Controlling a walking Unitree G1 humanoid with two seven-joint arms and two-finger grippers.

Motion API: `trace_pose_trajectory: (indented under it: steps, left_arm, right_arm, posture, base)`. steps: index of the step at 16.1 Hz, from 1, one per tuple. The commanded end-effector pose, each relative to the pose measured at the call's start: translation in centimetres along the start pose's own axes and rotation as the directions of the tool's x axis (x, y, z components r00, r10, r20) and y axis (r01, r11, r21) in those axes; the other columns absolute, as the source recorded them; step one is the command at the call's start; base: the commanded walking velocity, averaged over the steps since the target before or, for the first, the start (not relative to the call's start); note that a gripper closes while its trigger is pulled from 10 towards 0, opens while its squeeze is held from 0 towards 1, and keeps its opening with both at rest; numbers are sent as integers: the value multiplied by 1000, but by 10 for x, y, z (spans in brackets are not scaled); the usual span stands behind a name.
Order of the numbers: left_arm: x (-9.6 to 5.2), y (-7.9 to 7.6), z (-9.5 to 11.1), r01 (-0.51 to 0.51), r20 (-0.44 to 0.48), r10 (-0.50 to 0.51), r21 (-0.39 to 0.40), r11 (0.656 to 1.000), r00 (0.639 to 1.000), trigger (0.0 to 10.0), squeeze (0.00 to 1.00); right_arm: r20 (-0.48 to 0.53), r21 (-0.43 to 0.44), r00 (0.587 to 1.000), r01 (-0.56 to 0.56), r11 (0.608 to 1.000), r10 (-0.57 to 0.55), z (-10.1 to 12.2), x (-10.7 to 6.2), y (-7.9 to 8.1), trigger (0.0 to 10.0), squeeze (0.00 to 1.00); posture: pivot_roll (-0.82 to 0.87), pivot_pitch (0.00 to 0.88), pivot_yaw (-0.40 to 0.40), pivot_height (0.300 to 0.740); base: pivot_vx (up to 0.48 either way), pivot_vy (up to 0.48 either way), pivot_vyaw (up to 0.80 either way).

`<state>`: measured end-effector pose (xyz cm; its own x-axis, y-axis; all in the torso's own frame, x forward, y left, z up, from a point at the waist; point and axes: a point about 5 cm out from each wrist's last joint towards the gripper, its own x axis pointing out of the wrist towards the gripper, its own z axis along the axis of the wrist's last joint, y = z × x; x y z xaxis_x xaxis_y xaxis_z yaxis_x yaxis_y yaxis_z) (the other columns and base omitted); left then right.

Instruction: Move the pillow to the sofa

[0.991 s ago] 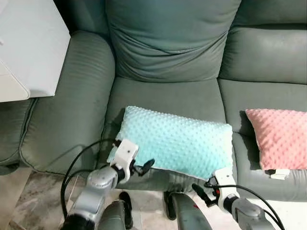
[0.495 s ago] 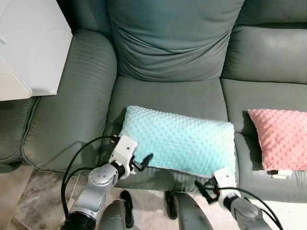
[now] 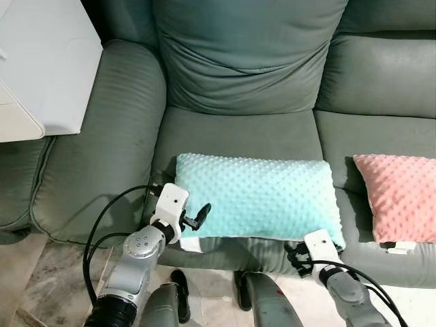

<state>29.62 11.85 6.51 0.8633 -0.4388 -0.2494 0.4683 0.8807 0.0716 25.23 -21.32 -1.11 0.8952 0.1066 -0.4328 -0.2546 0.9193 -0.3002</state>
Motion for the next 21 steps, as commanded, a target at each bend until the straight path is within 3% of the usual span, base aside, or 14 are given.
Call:
trace_pose_trajectory:
  steps: [1, 4, 6, 8, 11, 13, 15, 17, 21]
  left_arm:
    - [-4, 0, -12, -13, -37, 13, -12, 1000, 999, 10000, 0]
    - [-5, 1, -13, -23, -38, 22, -13, 1000, 999, 10000, 0]
    - [-7, -3, -18, 28, -84, -33, -50, 998, 996, 10000, 0]
    - [-19, -7, -27, 150, -169, -157, -56, 987, 973, 10000, 0]
    - [-42, 10, -32, 162, -232, -160, -10, 987, 960, 10000, 0]
    - [-65, 16, -40, 213, -329, -205, -11, 977, 922, 10000, 0]
    - [-85, 5, -64, 296, -460, -279, -37, 954, 843, 10000, 0]
    - [-82, -1, -77, 286, -477, -261, -21, 958, 839, 10000, 0]
    - [-68, -1, -98, 170, -535, -143, 1, 985, 832, 10000, 0]
  right_arm:
    - [-50, -9, 999, -4, 1000, 3, -15, -7, 4, 10000, 0]
    - [-42, -55, 999, 32, 998, -34, -13, -6, 2, 10000, 0]
    - [-40, -54, 999, 30, 998, -32, -14, -5, 3, 10000, 0]
    - [-42, -42, 999, 0, 999, -2, -15, -6, 6, 10000, 0]
    - [-52, -44, 999, -7, 999, 5, -20, -9, 8, 10000, 0]
    - [-58, -42, 998, -21, 999, 19, -23, -11, 12, 10000, 0]
    - [-66, -38, 997, -37, 999, 34, -24, -10, 17, 10000, 0]
    - [-60, -36, 997, -43, 998, 40, -21, -8, 21, 10000, 0]
    - [-35, -10, 999, -33, 999, 33, -13, -5, 23, 10000, 0]
  posture:
    - [-120, 415, 31, 740]
    - [-125, 412, 30, 740]
    - [-126, 410, 31, 740]
    - [-125, 408, 32, 740]
    - [-114, 407, 37, 740]
    - [-104, 405, 39, 740]
    - [-90, 402, 41, 740]
    - [-97, 405, 38, 740]
    - [-118, 423, 29, 740]
  base:
    - [0, 0, 0]
    - [0, 0, 0]
    - [0, 0, 0]
    - [0, 0, 0]
    - [0, 0, 0]
    - [0, 0, 0]
    - [0, 0, 0]
    - [0, 0, 0]
    - [0, 0, 0]
